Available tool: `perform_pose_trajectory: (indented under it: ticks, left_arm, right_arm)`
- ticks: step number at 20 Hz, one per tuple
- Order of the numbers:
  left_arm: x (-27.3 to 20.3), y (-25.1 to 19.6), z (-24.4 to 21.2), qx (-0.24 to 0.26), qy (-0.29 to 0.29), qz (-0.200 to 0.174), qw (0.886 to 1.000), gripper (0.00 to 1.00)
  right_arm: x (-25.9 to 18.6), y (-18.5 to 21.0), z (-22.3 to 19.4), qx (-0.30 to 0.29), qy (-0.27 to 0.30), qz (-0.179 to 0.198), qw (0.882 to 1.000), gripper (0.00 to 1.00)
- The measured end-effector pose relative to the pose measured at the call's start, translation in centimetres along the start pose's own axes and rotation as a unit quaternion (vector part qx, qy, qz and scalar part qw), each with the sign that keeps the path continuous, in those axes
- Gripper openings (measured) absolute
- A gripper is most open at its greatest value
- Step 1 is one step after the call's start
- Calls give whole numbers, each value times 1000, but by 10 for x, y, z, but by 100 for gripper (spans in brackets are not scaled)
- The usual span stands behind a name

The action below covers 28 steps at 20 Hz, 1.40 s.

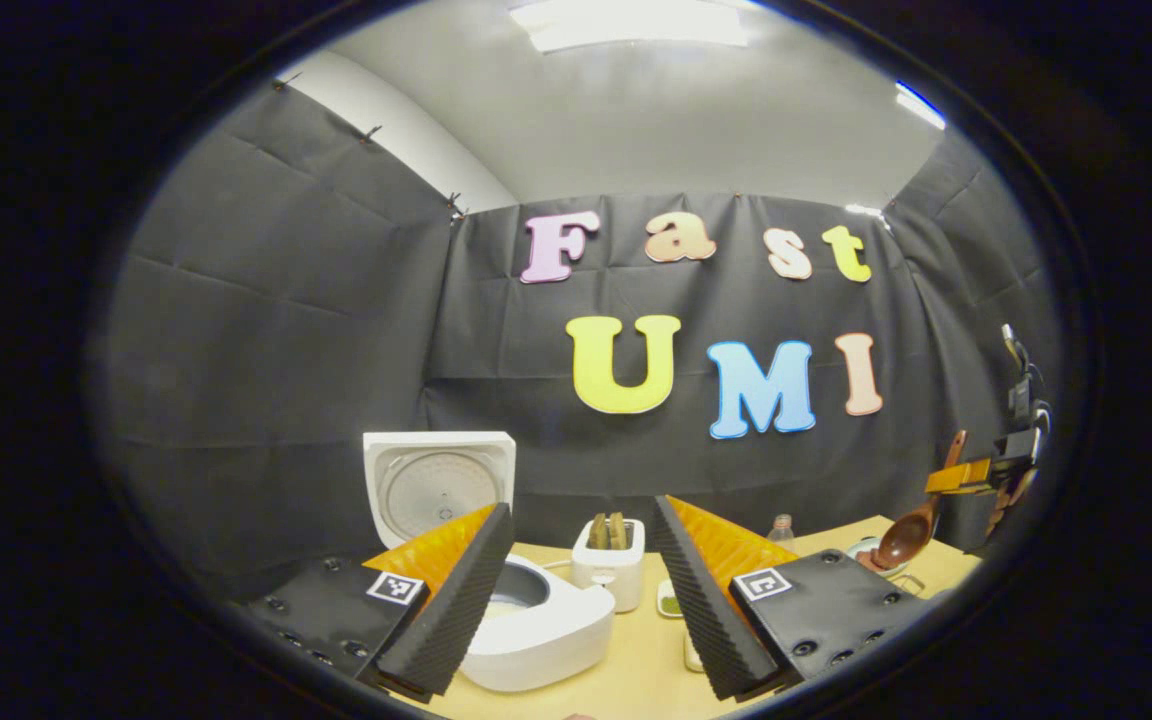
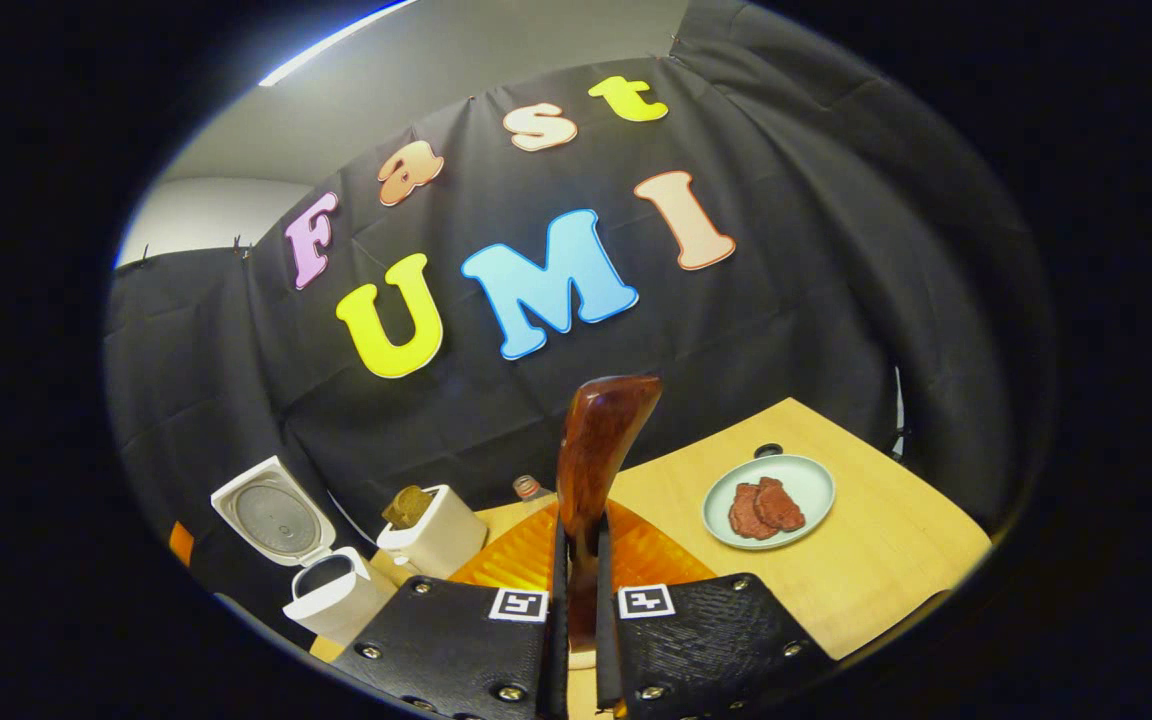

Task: Close the left gripper, press the button to open the rice cooker; take a wooden spoon from the chopstick holder with the right hand, scoop a spoonful of rice and pour it into the rice cooker, then put the wooden spoon back into the chopstick holder.

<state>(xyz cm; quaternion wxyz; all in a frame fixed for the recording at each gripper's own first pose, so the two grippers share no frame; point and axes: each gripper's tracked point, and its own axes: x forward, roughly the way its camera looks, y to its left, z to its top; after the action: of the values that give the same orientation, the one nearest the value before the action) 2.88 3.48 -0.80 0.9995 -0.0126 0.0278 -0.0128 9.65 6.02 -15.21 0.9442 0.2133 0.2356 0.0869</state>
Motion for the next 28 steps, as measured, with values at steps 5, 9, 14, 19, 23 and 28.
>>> perform_pose_trajectory:
  ticks: [5, 9, 14, 19, 23, 28]
  left_arm:
    - [-5, -18, 1, 4, 6, 1, 1000, 97]
    - [-11, -20, 1, 20, 12, 12, 1000, 96]
    - [-19, -15, 4, 33, 15, 30, 999, 96]
    - [-24, -15, 0, 35, 19, 47, 998, 96]
    - [-26, -17, -3, 38, 21, 57, 997, 96]
    - [-22, -20, -10, 36, 24, 70, 997, 98]
  right_arm:
    - [3, -46, -23, -32, 16, -36, 999, 11]
    - [12, -71, -56, -49, 43, -57, 996, 11]
    - [24, -91, -100, -47, 88, -73, 992, 11]
    - [31, -102, -130, -32, 128, -73, 989, 12]
    - [31, -110, -140, -16, 143, -68, 987, 13]
    - [23, -132, -130, -44, 143, -86, 985, 35]
